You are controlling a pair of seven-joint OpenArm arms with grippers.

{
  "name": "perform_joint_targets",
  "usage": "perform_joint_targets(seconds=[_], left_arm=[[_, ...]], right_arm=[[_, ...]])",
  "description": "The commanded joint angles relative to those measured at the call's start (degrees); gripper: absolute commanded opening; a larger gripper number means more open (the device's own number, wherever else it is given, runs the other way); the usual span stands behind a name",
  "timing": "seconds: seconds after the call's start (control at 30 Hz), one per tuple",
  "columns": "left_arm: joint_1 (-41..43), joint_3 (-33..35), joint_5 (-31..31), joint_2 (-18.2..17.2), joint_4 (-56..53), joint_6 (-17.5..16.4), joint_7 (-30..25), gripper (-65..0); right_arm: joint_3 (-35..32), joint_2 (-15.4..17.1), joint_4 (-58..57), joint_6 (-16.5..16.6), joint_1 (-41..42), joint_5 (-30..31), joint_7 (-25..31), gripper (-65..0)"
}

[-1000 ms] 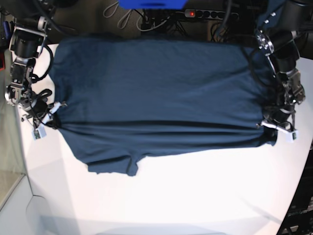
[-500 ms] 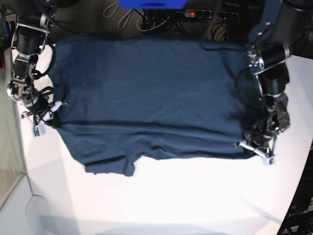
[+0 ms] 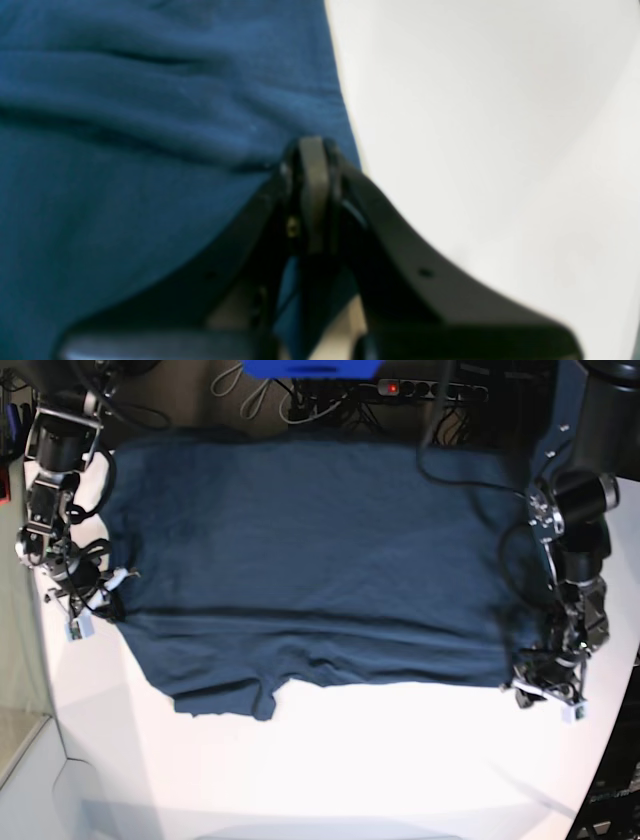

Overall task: Layout the t-shirt on the table in an organized manner, then fold the t-shirt properly
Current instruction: 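Pull the shirt side edges outward with both grippers to smooth it, then move both grippers to the shoulder corners of the navy shirt and grasp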

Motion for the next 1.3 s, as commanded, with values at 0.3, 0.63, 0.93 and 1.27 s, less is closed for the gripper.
perform_joint_targets(seconds=[0.3, 0.63, 0.93, 1.27], left_arm=[[15.65, -0.04, -18.52, 0.42, 40.39, -0.34, 24.36, -46.5], [37.8, -0.22, -23.88, 2.26, 60.7, -0.34, 27.08, -46.5], [50.64, -8.66, -30.21, 2.97, 71.69, -0.34, 27.26, -46.5], [58.9, -10.85, -33.38, 3.06, 74.23, -0.69, 27.26, -46.5]], right_arm=[[-0.15, -1.87, 13.71, 0.25, -0.41, -4.63, -8.31, -65.0], [-0.5, -7.41, 22.94, 0.25, 1.61, -4.54, -8.31, -65.0], [-0.76, -9.43, 2.19, 0.25, 14.36, -4.71, -8.04, -65.0], [-0.85, -6.88, -18.03, 0.25, 20.6, -4.89, 4.97, -65.0]])
